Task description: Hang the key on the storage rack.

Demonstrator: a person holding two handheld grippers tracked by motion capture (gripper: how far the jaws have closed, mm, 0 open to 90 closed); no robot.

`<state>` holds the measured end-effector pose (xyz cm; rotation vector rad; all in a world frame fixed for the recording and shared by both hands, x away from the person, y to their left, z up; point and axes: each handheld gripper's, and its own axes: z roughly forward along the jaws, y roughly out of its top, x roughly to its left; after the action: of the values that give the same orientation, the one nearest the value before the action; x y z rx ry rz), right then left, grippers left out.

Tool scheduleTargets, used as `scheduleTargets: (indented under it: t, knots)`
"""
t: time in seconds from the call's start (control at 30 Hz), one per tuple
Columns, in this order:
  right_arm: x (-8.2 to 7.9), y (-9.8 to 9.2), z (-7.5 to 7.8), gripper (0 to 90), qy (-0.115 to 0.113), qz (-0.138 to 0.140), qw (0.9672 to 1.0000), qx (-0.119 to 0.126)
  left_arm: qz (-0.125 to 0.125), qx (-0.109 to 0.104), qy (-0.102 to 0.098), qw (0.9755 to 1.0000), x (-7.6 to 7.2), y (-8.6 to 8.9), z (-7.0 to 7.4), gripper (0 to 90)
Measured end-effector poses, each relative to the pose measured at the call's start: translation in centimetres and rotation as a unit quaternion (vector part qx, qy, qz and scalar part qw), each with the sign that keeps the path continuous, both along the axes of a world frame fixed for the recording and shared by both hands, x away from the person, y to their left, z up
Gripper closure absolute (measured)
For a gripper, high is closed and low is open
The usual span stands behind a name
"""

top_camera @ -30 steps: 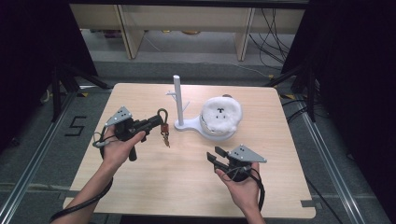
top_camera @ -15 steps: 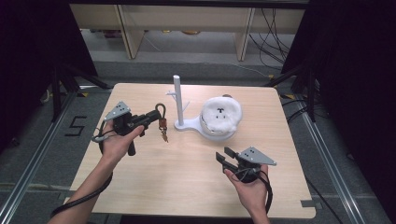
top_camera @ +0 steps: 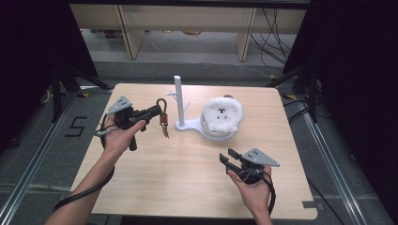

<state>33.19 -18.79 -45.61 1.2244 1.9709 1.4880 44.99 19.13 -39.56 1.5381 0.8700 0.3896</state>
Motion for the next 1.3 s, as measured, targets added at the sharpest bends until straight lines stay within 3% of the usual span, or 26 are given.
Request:
scheduleTargets:
  t: [0.2, 0.33, 0.67, 0.7, 0.97, 1.03, 1.13, 1.17, 1.3]
  knots:
    - [0.0, 0.0, 0.0, 57.7, 0.003, 0.000, 1.0000, 0.001, -0.001, 0.001, -0.001, 1.0000, 0.9, -0.2, 0.2, 84.2]
    - [0.3, -0.2, -0.1, 57.8, -0.013, 0.006, 0.9999, -0.008, -0.002, 0.004, 0.000, 1.0000, 1.4, -0.5, 0.4, 84.2]
    - [-0.1, -0.1, 0.2, 57.7, 0.005, -0.005, 1.0000, 0.000, 0.000, 0.010, 0.005, 0.9999, 2.5, -0.9, 0.6, 84.2]
    - [0.1, -0.1, 0.0, 57.7, -0.006, -0.003, 1.0000, 0.003, 0.001, 0.011, 0.005, 0.9999, 2.7, -0.9, 0.6, 84.3]
    - [0.2, -0.4, 0.2, 57.3, -0.016, -0.003, 0.9998, -0.010, 0.005, 0.015, 0.014, 0.9998, 3.4, -1.0, 0.5, 84.3]
    - [0.3, -0.3, 0.1, 57.2, -0.015, 0.003, 0.9999, 0.000, 0.005, 0.012, 0.015, 0.9998, 3.6, -1.0, 0.4, 84.2]
    - [0.2, -0.3, 0.2, 57.1, -0.017, 0.001, 0.9998, -0.007, 0.004, 0.013, 0.014, 0.9998, 3.6, -1.1, 0.5, 84.2]
    - [0.0, -0.1, 0.2, 57.1, -0.003, -0.004, 1.0000, 0.004, 0.005, 0.013, 0.014, 0.9998, 3.6, -1.2, 0.5, 84.2]
    - [0.0, -0.1, 0.2, 57.0, -0.006, -0.003, 1.0000, 0.006, 0.005, 0.016, 0.016, 0.9997, 3.8, -1.3, 0.5, 84.2]
